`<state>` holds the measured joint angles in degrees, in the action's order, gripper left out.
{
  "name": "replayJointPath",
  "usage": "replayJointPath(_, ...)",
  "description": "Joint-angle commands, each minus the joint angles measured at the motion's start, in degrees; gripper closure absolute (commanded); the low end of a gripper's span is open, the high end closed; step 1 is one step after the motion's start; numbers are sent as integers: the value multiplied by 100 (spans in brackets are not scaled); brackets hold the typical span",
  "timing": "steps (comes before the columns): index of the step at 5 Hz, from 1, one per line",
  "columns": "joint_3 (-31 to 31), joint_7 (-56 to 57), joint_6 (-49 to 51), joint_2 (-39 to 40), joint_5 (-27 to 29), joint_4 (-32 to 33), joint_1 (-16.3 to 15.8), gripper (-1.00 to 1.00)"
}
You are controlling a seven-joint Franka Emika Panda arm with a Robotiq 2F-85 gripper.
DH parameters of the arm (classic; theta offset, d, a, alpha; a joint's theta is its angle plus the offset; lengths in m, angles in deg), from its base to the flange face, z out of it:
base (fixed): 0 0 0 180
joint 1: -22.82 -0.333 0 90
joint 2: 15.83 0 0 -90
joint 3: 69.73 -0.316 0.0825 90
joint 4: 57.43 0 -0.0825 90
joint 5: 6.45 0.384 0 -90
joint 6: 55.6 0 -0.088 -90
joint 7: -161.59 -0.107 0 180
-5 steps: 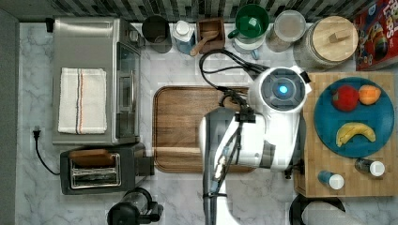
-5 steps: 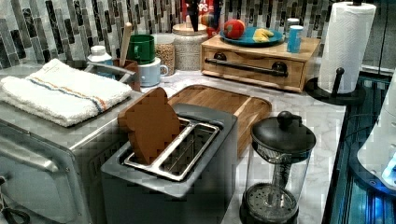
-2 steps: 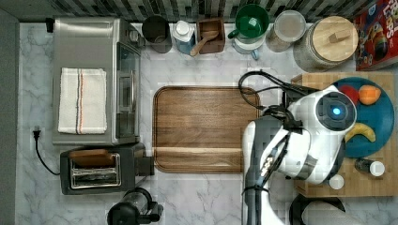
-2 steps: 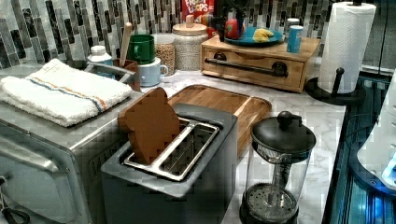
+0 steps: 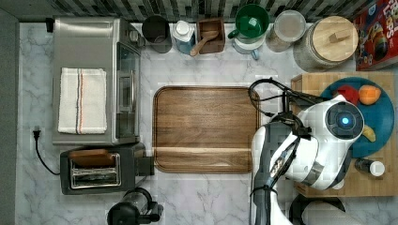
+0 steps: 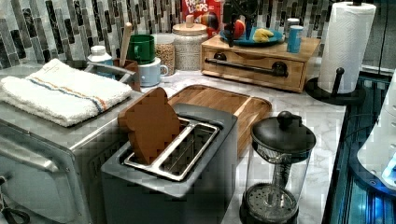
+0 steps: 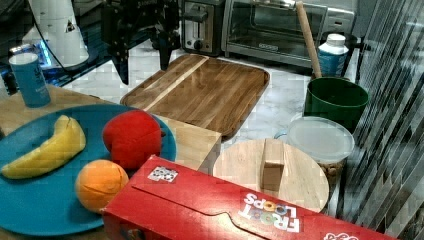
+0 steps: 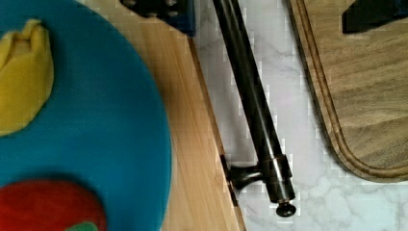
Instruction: Open the drawer.
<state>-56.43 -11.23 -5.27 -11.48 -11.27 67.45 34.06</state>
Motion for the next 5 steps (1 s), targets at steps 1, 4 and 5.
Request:
replayJointPath(1, -246, 412, -1187, 70, -95, 470, -189, -100)
replayJointPath(4, -194, 1073, -1994, 412, 184, 692, 118, -100)
replayJointPath(5, -210, 1079, -2288, 521, 385, 842, 111, -100)
